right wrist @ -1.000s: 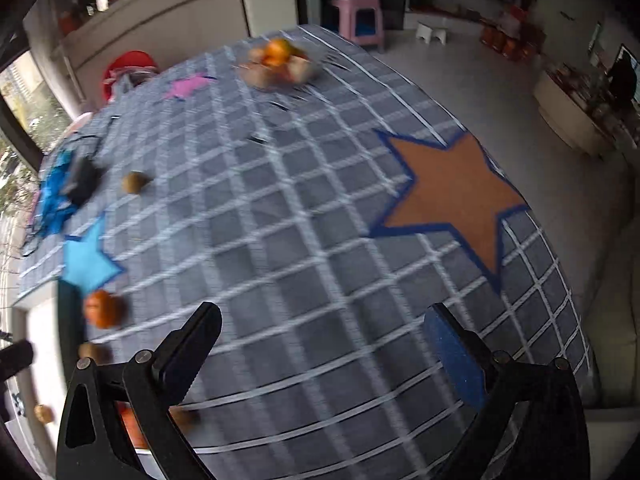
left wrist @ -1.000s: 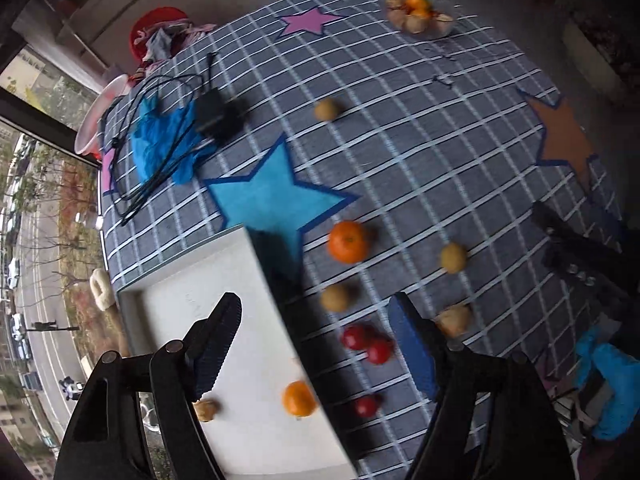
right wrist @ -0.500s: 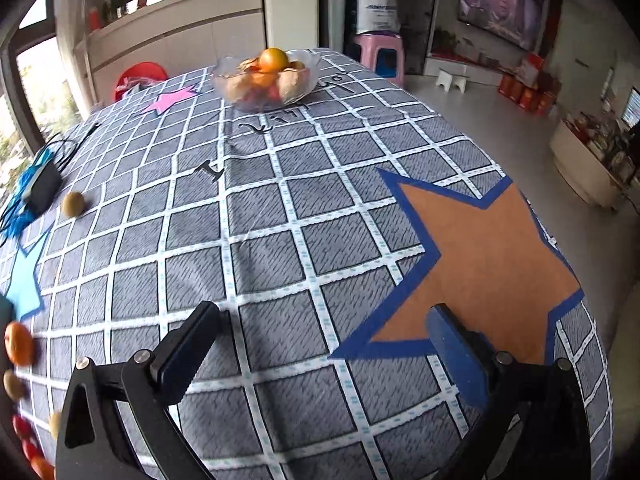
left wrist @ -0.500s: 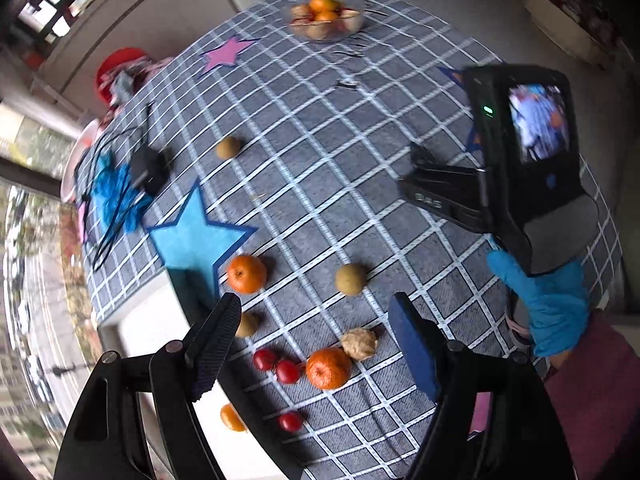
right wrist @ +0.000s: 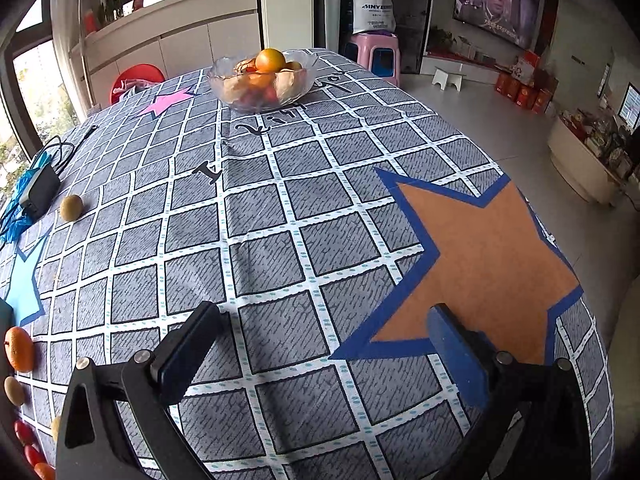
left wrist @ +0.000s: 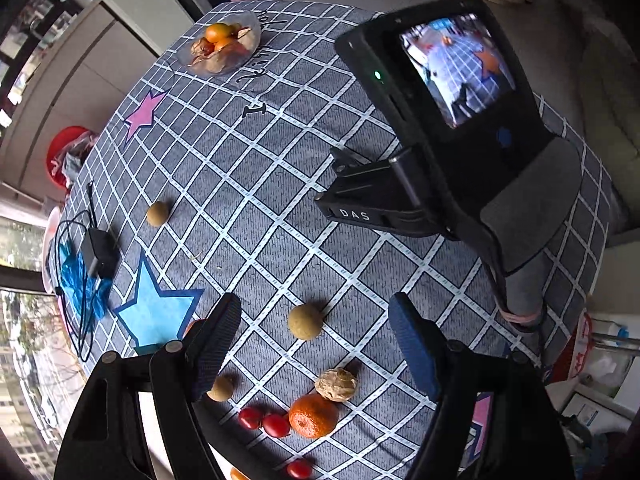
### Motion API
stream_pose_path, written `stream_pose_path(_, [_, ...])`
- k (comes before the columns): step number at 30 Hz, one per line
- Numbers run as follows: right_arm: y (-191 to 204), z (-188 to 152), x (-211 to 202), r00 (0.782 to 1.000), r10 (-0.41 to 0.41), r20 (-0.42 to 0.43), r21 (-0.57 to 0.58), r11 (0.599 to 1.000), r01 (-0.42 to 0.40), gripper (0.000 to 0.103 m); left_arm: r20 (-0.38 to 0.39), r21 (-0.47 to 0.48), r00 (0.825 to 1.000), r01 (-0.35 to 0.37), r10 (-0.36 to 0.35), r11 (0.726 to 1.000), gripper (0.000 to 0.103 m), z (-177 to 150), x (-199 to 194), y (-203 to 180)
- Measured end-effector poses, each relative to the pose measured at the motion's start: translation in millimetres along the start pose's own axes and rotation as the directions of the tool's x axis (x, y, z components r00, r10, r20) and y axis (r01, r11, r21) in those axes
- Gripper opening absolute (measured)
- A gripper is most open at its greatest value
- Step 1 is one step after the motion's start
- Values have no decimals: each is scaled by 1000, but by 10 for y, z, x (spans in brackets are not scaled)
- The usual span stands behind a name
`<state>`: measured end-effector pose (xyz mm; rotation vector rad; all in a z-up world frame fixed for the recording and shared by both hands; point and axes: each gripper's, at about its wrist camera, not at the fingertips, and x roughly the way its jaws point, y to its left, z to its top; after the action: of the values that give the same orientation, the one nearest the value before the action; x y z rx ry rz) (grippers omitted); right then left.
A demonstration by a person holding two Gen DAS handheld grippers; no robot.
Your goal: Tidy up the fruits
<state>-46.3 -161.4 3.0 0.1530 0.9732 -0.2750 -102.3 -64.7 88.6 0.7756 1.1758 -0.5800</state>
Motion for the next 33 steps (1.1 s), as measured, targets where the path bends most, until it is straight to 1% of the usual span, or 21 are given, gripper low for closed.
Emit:
stream_pose_path(5, [0,0,0,1000,0,0,0,1000,0,103,-38,-8,999,0,0,1000,79,-48,200,-24])
stream_pose_path(9, [-2,2,-1,1000,1,-1,0,1000,-1,103,-43,-1,999,-19,19,1000,79,-59,238,-39])
stream_pose_path(12, [0,1,0,1000,1,-1,0,1000,-1,103,-76,-25,997,-25,23,999,79,12,293,-41])
stream_pose_path(15, [3,0,1,1000,1,-1,0,1000,-1,103,-89,-45,995,-46,42,998,79,119,323,-88])
stream_pose_path(17, [4,-1,2,1000,1,-1,0,1000,-1,103,-87,-58,996,-39,34,998,79,177,338,-121])
stream_pose_path(21, [7,-3,3,1000,1,-1,0,1000,-1,103,-72,-60,996,-60,56,996,79,208,353,-211])
stream_pose_path(23, [0,2,-1,1000,1,-1,0,1000,-1,103,-89,-70,995,-57,50,996,80,190,367,-243])
stream_pose_path(25, [8,-3,3,1000,1,-1,0,1000,-1,103,-105,-60,993,-50,44,997,80,178,368,-280])
stream_pose_path(26, [6,-2,2,1000,1,-1,0,1000,-1,103,-105,-49,993,-57,52,997,80,178,353,-297])
stream_pose_path(30, [4,-1,1,1000,1,-1,-1,1000,-1,103,-85,-55,995,-54,49,997,80,196,266,-300])
stream_pose_path(33, [1,1,-2,1000,1,-2,-1,1000,-1,103,-77,-18,995,-62,61,998,80,188,245,-343])
